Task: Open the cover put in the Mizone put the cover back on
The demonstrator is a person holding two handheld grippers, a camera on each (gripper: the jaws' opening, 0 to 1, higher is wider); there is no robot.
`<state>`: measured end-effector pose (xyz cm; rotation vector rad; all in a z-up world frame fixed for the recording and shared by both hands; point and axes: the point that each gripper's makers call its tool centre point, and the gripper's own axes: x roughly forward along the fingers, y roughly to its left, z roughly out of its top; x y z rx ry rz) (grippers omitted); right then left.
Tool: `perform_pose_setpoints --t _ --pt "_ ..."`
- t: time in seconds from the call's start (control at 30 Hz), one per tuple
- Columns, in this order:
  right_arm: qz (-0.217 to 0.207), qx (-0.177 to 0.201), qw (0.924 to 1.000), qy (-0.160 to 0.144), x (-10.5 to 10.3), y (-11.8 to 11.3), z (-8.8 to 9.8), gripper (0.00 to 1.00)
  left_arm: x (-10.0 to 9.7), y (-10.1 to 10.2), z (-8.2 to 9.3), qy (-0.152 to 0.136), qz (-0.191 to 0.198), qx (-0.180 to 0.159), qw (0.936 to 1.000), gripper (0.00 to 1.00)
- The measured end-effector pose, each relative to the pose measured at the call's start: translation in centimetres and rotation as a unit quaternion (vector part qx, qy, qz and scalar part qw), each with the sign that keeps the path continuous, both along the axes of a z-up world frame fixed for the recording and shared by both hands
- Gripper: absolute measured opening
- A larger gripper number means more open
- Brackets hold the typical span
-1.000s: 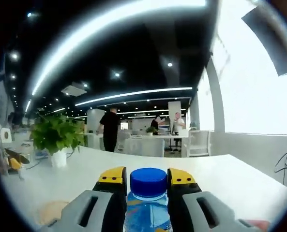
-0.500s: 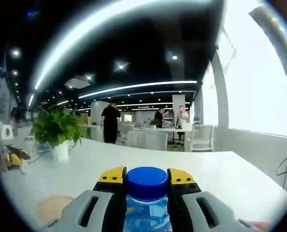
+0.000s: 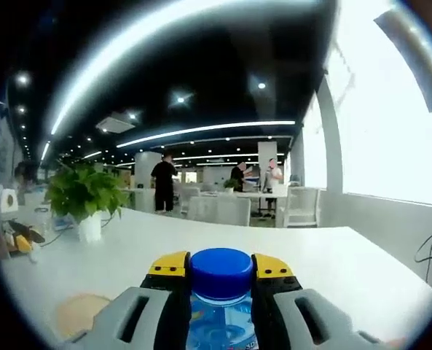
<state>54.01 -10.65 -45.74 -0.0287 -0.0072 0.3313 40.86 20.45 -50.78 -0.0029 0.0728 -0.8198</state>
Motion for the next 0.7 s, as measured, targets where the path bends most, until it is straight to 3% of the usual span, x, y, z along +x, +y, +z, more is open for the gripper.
perform_pose_setpoints --t 0.23,0.7 --pt "0.005 -0.006 1.0 -0.006 0.16 0.08 0.07 0.24 -0.01 0.29 0.37 -0.003 0.003 -0.007 1.0 0.23" --pt "0.012 -0.012 0.9998 -0.012 0.23 0.34 0.25 0.23 0.23 0.15 -0.54 0.004 0.002 0.009 1.0 0.23"
